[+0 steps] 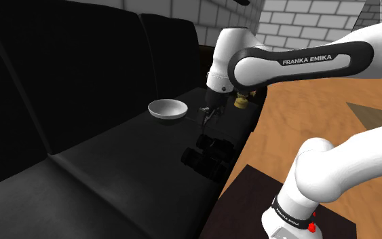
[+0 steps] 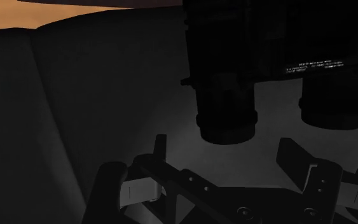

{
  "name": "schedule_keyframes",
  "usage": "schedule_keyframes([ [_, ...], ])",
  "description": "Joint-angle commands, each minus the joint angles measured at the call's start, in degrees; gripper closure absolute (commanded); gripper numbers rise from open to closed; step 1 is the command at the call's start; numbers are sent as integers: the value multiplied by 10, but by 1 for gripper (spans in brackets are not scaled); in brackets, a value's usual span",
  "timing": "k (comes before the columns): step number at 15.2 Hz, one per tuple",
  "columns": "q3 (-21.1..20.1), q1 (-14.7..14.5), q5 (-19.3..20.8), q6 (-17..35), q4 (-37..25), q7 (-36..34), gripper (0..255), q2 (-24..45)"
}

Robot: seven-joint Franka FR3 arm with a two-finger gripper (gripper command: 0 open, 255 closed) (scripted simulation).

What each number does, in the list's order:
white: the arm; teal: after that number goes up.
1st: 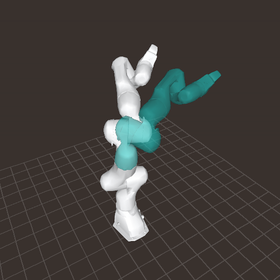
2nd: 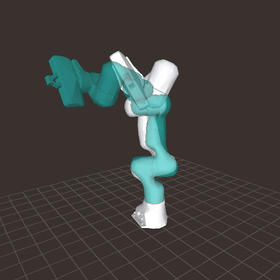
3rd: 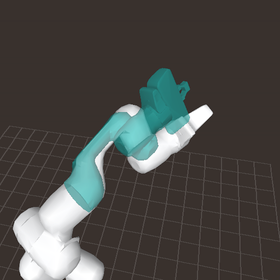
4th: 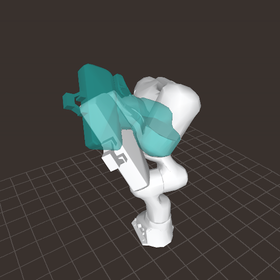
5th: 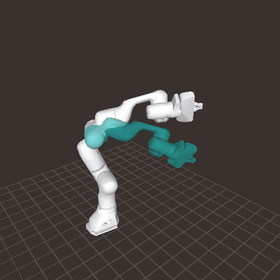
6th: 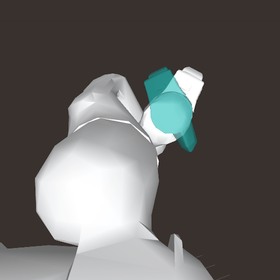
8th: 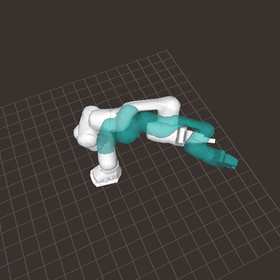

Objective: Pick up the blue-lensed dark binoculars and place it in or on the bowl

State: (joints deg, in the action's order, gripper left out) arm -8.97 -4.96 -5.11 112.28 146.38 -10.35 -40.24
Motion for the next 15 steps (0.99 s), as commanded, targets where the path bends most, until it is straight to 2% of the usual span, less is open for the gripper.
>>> schedule_keyframes([
  [1, -11, -6, -8, 22, 14, -12, 0, 4],
  [8, -17, -6, -11, 79, 53, -12, 0, 24],
  [15, -17, -6, -10, 79, 53, -12, 0, 24],
])
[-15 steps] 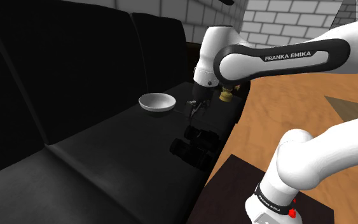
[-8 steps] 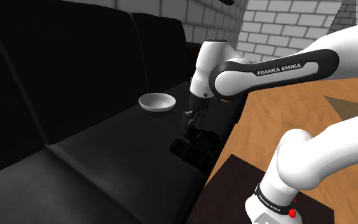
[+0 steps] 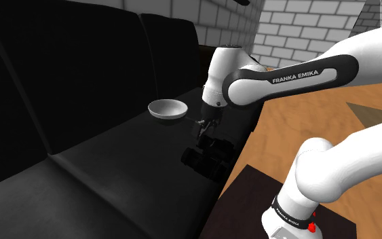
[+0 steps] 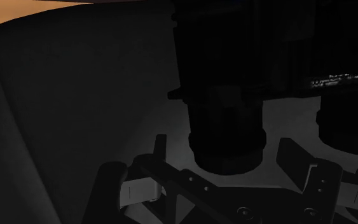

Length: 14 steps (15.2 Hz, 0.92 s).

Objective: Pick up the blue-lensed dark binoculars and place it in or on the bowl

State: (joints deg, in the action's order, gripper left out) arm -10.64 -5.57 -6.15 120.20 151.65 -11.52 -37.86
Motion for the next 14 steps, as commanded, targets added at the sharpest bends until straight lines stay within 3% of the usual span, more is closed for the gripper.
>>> schedule_keyframes([
  [1, 0, 0, 0, 0, 0, 0, 0, 0],
  [2, 0, 0, 0, 0, 0, 0, 255, 0],
  [11, 0, 0, 0, 0, 0, 0, 255, 0],
  [14, 2, 1, 2, -26, -19, 0, 255, -6],
])
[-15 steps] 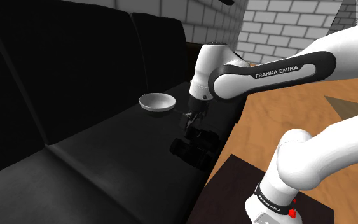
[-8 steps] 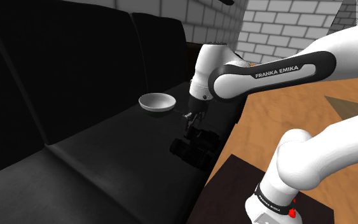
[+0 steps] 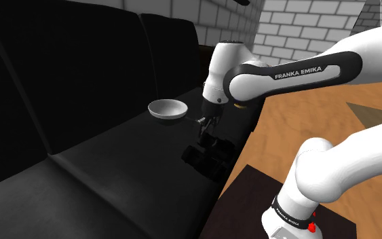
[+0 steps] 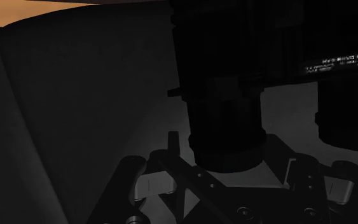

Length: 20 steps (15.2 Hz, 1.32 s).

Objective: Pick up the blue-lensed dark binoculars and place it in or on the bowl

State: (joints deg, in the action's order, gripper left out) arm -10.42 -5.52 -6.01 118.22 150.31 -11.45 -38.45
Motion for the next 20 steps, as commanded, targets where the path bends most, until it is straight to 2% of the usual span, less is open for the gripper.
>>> schedule_keyframes([
  [1, 1, 0, 1, -14, -12, 0, 255, -2],
  [20, 13, 6, 12, -162, -155, -1, 255, -7],
])
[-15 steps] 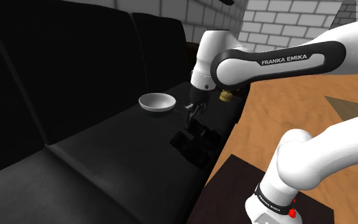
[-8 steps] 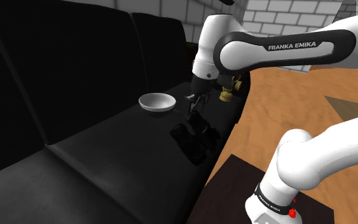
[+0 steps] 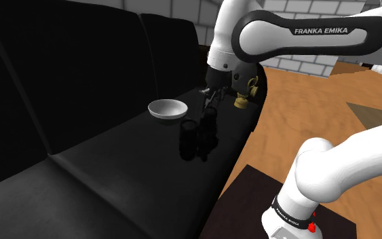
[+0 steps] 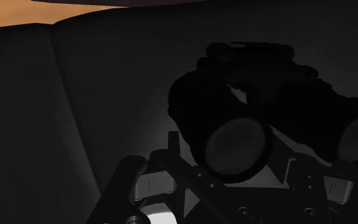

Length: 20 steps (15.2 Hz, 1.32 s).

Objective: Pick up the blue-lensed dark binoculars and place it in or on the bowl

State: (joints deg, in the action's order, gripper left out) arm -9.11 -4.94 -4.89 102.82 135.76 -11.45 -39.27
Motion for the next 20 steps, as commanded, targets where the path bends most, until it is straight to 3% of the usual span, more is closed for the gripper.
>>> schedule_keyframes([
  [1, 1, 1, 1, -16, -18, -1, 255, 2],
  [9, 4, 3, 5, -69, -83, -1, 255, 13],
  [20, 35, 36, 38, -28, -270, 47, 255, 243],
])
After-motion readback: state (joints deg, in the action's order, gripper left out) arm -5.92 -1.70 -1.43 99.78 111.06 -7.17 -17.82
